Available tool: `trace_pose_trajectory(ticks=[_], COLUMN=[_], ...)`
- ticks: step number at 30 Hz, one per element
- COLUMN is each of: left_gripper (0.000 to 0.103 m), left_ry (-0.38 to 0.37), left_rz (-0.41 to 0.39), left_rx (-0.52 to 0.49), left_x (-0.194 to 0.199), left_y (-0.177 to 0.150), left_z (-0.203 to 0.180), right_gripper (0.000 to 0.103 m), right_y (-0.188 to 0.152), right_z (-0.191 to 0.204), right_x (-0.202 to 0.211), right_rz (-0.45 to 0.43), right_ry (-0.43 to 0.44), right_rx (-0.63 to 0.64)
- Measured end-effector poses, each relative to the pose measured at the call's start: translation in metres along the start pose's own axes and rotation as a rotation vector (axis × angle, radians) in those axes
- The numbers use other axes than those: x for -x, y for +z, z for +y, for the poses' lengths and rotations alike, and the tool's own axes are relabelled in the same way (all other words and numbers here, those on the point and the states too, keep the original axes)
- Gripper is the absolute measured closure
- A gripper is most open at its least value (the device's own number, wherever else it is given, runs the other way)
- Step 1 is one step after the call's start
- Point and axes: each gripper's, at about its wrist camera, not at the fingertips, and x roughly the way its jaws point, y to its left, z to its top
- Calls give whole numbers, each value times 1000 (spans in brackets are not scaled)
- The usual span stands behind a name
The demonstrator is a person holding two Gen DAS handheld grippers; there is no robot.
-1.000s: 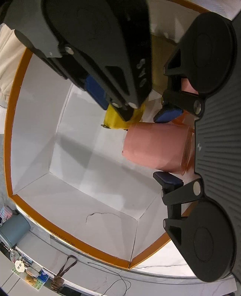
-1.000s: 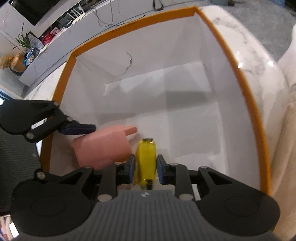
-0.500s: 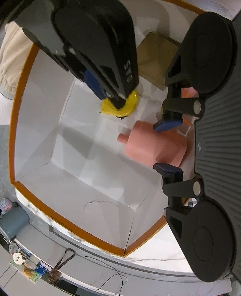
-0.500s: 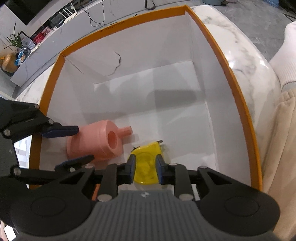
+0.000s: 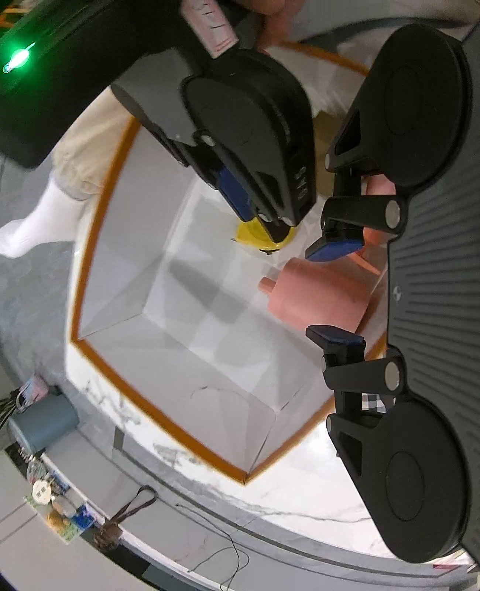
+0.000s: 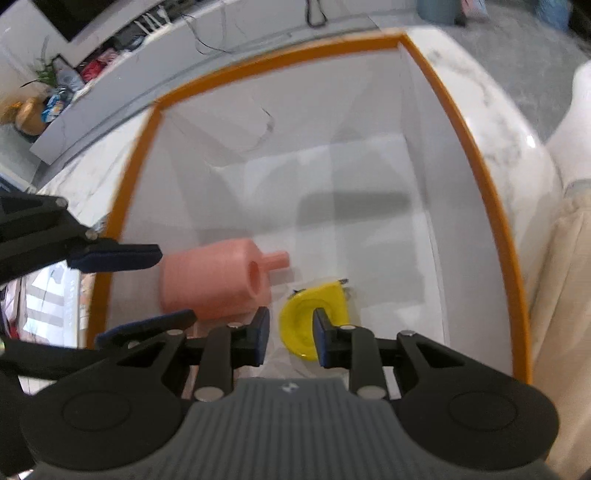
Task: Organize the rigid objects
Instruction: 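Move both tools back over the remaining items on the table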
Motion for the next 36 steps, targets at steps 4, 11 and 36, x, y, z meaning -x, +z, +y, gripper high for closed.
trace_pose_trajectory(ticks=[4,11,36], left_gripper=[55,55,40], left_ry=[1,60,64], left_rz=[-66,-167,-62], left_rx=[44,161,893], left_x=[33,89,54], left_y=[-13,-52,-222], left_z=[3,21,145], right_gripper=[77,74,71], right_y=[-7,-18,-31], right_z=[16,61,203], right_x=[22,62,-20], right_rz=[-50,-158,-4], right_ry=[0,38,107], right_rx=[62,194,342])
